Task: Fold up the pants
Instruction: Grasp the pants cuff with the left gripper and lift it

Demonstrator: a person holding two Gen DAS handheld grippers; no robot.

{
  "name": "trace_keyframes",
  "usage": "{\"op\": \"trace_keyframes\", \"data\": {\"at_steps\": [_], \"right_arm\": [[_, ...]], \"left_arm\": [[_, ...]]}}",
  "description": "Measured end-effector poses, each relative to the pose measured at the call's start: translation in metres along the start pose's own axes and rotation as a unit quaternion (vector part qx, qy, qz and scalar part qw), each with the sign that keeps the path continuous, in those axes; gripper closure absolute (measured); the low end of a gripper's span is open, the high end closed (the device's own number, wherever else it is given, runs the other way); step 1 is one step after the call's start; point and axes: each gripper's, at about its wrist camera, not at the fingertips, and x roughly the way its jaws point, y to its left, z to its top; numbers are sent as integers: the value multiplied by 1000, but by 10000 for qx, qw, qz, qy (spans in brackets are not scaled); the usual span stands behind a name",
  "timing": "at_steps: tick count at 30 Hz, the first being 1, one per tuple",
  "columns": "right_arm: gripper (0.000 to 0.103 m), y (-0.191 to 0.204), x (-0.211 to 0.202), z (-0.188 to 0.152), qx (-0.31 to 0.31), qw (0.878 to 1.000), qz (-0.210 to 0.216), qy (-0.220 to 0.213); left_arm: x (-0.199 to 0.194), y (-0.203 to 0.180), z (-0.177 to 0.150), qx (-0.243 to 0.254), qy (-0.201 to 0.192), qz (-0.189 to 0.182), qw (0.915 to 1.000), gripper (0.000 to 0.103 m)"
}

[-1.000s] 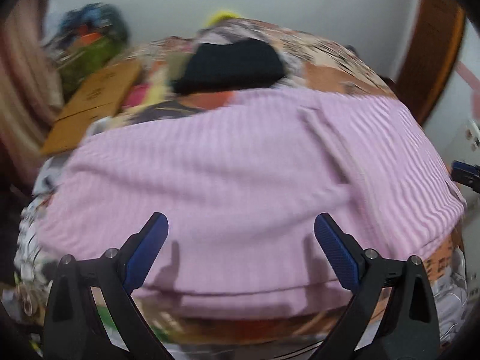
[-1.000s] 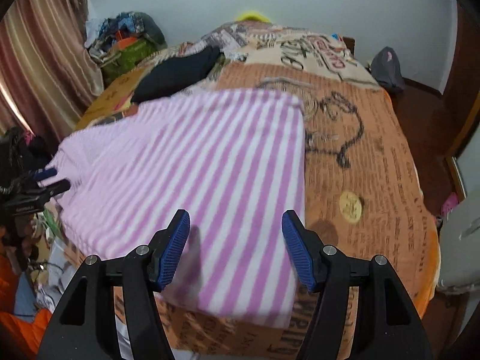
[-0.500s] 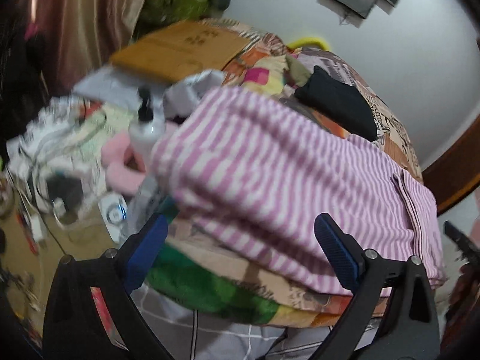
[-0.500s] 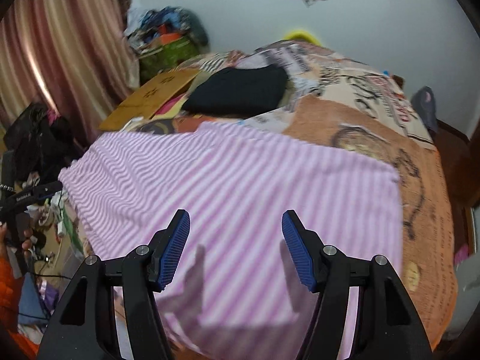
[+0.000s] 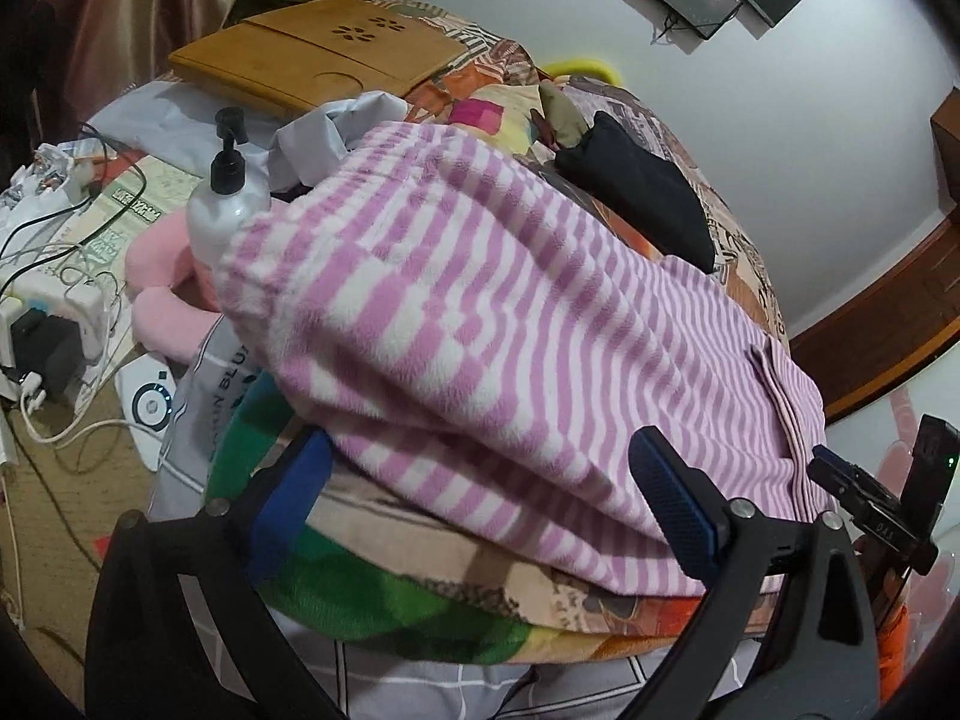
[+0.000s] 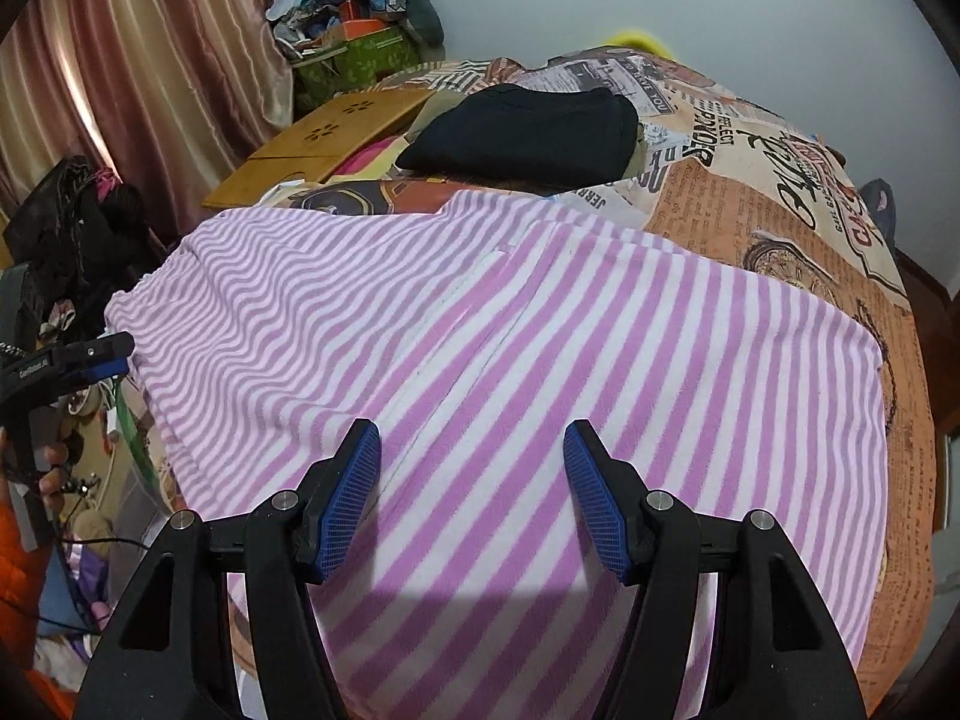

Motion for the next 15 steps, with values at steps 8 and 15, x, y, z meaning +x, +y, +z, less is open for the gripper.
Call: {"op": "trace_keyframes", "data": {"at_steps": [8, 15], "right_arm": [[38, 5, 6, 3, -20, 10000, -23, -3], [38, 5, 7, 2, -61, 10000, -19, -33]], "left_arm": [[13, 1, 15, 112, -257, -139, 9995, 3], [27, 1, 36, -66, -334, -82, 9994, 14]]}}
